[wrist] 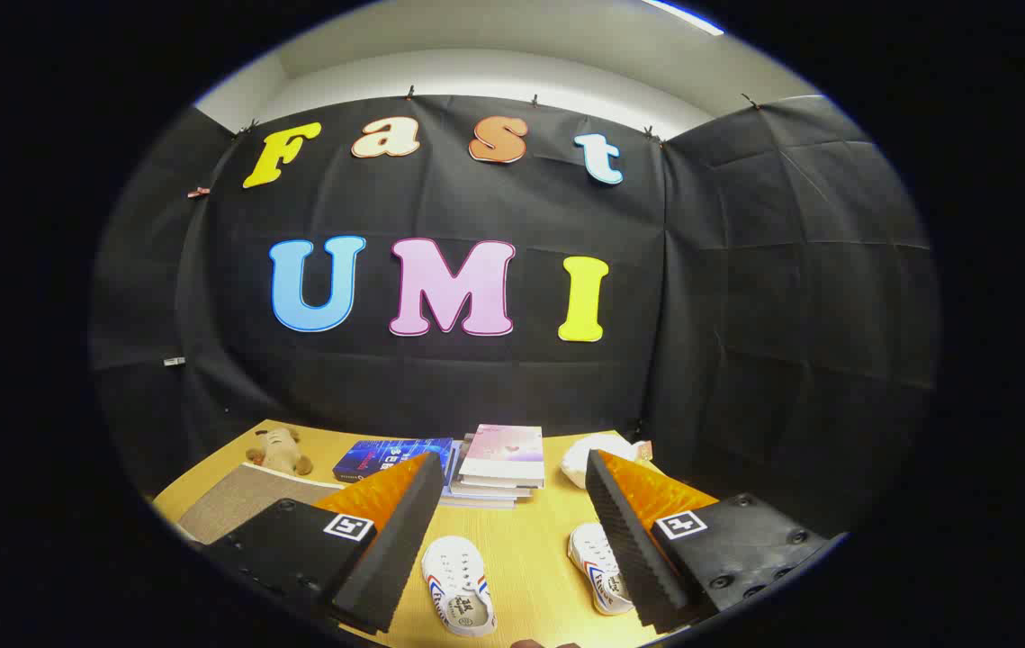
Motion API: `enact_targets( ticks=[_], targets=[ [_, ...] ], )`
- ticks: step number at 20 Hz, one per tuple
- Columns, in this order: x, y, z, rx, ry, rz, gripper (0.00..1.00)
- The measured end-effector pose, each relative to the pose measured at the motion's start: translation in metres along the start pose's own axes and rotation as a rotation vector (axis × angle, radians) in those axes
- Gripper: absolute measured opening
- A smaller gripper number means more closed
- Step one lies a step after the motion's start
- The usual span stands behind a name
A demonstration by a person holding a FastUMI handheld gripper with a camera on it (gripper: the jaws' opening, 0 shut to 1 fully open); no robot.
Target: Open the storage box then place both shoes into the box .Put the left shoe in first, then the right shoe, with the right side of both shoes facing outward in a uniform manner.
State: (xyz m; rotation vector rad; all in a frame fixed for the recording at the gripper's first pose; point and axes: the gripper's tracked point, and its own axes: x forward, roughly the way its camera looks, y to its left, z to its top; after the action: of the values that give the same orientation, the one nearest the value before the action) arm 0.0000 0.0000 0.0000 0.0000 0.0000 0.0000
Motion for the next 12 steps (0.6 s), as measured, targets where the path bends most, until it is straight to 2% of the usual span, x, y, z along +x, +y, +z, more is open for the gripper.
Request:
enact_targets(
  ticks=[12],
  targets=[
    [0.001, 0.018, -0.007, 0.005, 0.014, 0.032, 0.98]
  ],
)
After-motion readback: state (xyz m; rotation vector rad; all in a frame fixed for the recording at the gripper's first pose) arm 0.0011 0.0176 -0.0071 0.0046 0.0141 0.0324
